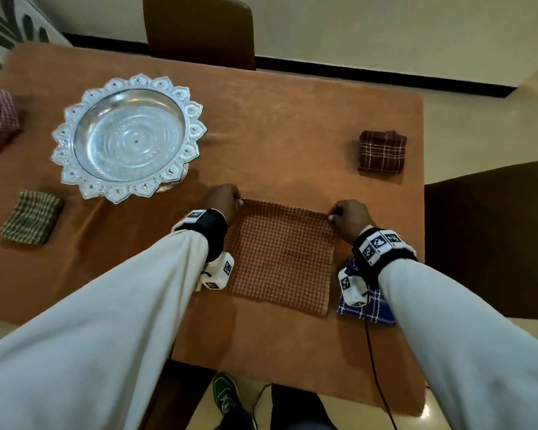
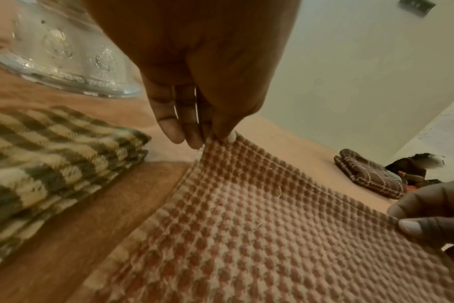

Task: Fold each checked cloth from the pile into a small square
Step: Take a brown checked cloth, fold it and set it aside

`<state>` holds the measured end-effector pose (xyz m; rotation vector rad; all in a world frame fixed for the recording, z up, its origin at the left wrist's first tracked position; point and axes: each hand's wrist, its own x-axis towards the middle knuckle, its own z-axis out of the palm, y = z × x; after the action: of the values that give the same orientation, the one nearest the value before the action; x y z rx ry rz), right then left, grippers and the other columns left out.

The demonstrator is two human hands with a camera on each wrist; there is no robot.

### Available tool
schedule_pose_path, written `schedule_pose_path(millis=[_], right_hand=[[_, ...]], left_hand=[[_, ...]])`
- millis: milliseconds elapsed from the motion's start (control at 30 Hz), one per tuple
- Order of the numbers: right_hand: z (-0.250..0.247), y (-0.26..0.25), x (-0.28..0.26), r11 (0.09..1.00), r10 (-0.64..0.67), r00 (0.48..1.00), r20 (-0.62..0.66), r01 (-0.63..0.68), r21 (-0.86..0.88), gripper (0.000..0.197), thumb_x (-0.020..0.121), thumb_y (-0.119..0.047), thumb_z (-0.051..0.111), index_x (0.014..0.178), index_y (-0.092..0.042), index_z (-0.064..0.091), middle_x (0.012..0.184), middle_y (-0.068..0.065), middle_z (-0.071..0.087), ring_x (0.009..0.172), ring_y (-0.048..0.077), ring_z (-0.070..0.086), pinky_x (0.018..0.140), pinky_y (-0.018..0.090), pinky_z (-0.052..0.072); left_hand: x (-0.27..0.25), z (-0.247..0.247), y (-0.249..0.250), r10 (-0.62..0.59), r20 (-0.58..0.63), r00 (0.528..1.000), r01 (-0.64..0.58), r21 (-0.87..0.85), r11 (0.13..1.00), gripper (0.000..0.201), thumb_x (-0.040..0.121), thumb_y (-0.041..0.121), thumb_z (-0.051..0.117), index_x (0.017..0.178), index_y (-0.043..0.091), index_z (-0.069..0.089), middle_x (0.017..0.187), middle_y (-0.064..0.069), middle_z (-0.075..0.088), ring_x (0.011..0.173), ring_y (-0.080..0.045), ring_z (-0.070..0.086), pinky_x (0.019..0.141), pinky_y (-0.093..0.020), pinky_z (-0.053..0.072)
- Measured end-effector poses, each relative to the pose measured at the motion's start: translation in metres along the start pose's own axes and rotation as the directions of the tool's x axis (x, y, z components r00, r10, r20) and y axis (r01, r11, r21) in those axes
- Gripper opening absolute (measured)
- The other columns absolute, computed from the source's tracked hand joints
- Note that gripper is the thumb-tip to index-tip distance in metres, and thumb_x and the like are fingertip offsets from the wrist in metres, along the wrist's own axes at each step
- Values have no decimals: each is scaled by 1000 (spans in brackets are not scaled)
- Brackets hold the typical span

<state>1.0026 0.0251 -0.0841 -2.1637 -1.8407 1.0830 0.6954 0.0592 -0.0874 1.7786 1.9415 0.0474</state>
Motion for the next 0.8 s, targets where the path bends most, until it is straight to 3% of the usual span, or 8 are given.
schedule_pose_path(millis=[133,300,400,467,533,667,733,800], right_hand=[[7,3,11,1000,13,999,-31,-14,-13,9,91,-14,62,93,-13,70,103,10,68,88,22,59,80,28,46],[10,-7,2,973,-65,996,-62,49,-227,26,95,-22,54,118,-10,56,121,15,49,111,36,49,91,48,47],[10,-26,-8,898,-219,976,-14,196,-393,39,98,-27,49,133,-11,48,140,14,42,128,36,37,103,55,37],[26,-42,-18,859,-270,954,132,301,-414,53,100,-35,40,148,-13,30,158,12,23,145,34,19,115,59,19],[54,-49,-31,797,-268,914,306,389,-463,71,100,-49,32,156,-15,5,165,6,-4,151,27,-6,119,59,2],[74,-19,-42,717,-148,929,340,338,-610,99,87,-78,24,154,-17,-16,161,5,-25,147,28,-26,116,58,-13],[66,-14,-46,742,-35,970,240,186,-644,104,85,-80,23,151,-12,-20,158,10,-30,145,31,-29,115,57,-19],[72,-28,-57,739,-6,973,230,159,-655,102,88,-75,23,151,-7,-19,158,15,-28,145,34,-28,116,56,-18]], left_hand=[[11,8,-2,-9,0,1000,9,24,1000,15,88,20,61,98,12,70,103,-17,70,95,-34,65,82,-33,50],[13,6,6,48,-66,997,-30,253,967,25,91,19,58,114,11,60,119,-15,58,108,-36,56,89,-42,47],[-1,17,25,315,-42,948,-284,336,898,36,95,20,49,130,13,52,135,-14,48,122,-34,46,98,-44,39],[-19,38,31,504,140,852,-522,305,797,48,99,34,42,143,15,43,152,-13,37,139,-33,35,113,-44,28],[-36,60,21,525,282,803,-596,385,704,71,96,54,25,154,13,24,162,-10,18,149,-28,17,120,-44,14],[-51,68,-10,295,221,930,-367,497,787,97,83,75,-1,156,11,-2,163,-11,-8,151,-27,-5,121,-46,4],[-57,65,-11,240,207,949,-313,499,808,99,82,74,-5,154,7,-6,162,-13,-12,151,-28,-8,122,-46,-2],[-71,69,-1,326,204,923,-384,459,801,93,87,68,1,154,4,3,162,-16,-7,151,-30,-2,122,-45,-1]])
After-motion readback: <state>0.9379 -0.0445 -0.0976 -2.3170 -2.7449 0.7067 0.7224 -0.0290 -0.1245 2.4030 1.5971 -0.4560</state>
